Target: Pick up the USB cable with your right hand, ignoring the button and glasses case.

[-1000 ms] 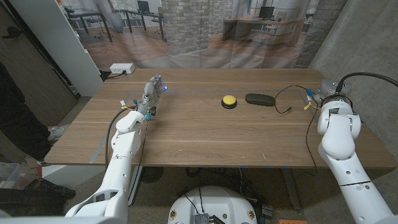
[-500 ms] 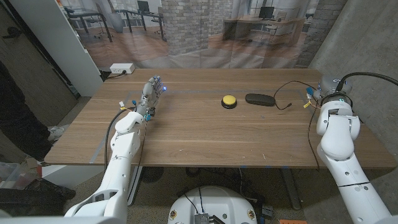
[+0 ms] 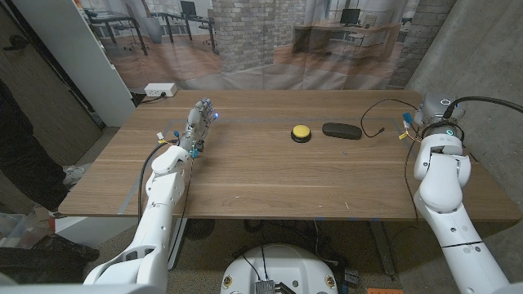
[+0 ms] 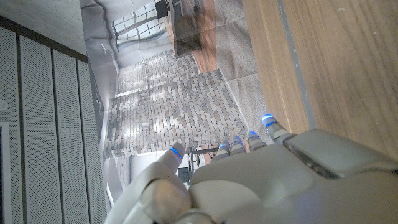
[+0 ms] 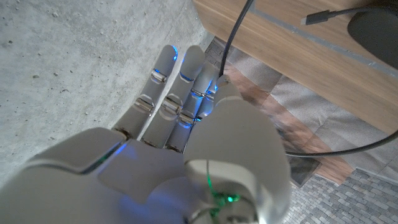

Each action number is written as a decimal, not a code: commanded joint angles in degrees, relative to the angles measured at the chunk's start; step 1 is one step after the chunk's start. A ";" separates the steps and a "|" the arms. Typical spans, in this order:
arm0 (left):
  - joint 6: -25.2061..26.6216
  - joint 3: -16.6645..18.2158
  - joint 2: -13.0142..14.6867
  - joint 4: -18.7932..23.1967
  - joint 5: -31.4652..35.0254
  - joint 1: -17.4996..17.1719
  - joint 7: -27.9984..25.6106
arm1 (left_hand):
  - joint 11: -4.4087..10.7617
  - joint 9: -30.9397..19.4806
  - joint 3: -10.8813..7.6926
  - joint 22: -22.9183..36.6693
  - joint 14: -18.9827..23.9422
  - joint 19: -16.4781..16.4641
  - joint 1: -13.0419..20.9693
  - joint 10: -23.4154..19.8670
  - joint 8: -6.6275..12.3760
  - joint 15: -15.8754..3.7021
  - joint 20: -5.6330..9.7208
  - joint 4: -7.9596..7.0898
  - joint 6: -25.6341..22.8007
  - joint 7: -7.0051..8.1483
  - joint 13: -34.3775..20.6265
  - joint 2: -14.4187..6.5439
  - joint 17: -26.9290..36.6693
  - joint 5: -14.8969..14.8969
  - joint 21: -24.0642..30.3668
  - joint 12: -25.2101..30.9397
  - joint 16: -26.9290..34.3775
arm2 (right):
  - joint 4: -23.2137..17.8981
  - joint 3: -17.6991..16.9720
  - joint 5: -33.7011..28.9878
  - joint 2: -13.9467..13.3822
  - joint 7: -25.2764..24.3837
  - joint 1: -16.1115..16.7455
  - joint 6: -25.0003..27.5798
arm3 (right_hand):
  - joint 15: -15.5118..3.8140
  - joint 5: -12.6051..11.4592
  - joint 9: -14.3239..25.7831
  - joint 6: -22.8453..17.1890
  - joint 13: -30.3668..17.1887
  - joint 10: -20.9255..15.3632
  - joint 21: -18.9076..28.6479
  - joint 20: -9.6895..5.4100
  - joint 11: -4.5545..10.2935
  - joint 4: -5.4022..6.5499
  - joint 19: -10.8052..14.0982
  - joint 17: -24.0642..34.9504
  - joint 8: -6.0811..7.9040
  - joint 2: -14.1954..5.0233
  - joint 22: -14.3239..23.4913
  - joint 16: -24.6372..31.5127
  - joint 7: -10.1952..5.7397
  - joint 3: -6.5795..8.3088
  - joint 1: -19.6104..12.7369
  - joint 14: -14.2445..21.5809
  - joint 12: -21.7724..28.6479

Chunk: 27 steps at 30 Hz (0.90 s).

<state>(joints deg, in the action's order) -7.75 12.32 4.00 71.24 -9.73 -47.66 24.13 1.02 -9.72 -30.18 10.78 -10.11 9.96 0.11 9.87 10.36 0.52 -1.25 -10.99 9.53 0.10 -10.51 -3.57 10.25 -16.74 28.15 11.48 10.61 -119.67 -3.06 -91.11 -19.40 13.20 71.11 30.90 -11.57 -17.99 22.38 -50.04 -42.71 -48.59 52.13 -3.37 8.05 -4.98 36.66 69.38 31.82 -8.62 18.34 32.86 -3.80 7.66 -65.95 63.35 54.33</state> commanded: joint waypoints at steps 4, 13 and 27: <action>-0.28 0.04 0.16 -0.76 -0.08 0.51 0.25 | -0.15 -0.30 0.18 0.31 -6.82 2.42 0.18 4.30 0.08 0.17 0.06 -0.09 5.14 -0.27 -0.13 -6.93 0.18 -0.42 -0.01 0.14 0.22 | 1.91 0.81 0.22 1.43 -11.35 0.20 1.48 | -1.27 -0.61 1.90 -1.13 -0.34 -0.35 0.75 -6.61 -0.40 -0.06 -0.39 0.36 0.46 0.11 -0.07 0.37 -0.53 -0.49 -0.84 -0.19 -0.19; -0.21 0.16 0.45 -0.29 -0.20 0.22 0.61 | -0.11 -0.30 0.20 0.31 -6.83 2.41 0.18 4.30 0.07 0.19 0.08 -0.09 5.15 -0.25 -0.13 -6.92 0.18 -0.43 -0.04 0.14 0.21 | 2.10 1.12 0.04 1.18 -13.71 -0.23 1.66 | -1.24 -0.85 1.97 -1.24 -0.54 -0.39 1.41 -6.72 -0.68 0.00 -0.71 0.43 0.50 0.25 -0.32 0.56 -0.53 -0.84 -0.97 -0.19 -0.25; 0.93 0.44 1.06 1.90 -0.58 -1.16 1.38 | -0.18 -0.30 0.23 0.31 -6.83 2.41 0.19 4.25 0.08 0.19 0.10 -0.08 5.14 -0.24 -0.13 -6.92 0.18 -0.43 -0.08 0.16 0.22 | 0.92 1.32 -1.10 0.34 -13.77 -0.73 1.90 | -1.22 -1.29 1.97 -1.72 -0.85 -0.55 2.56 -6.94 -0.80 0.07 -1.14 0.47 0.55 0.43 -0.83 0.84 -0.81 -1.47 -1.26 -0.32 -0.34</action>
<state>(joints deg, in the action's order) -7.77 12.59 4.61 71.60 -10.03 -47.88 24.95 1.03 -9.71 -30.18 10.78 -10.11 9.96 0.11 9.86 10.36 0.52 -1.25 -10.99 9.53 0.10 -10.51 -3.57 10.25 -16.96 28.15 11.47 10.61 -117.78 -1.88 -91.24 -18.41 -0.04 70.77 32.52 -11.57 -18.98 22.38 -50.39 -43.30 -49.13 54.25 -3.38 7.53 -4.93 35.86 69.64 32.05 -8.15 17.54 33.28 -3.48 6.25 -66.68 63.35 54.11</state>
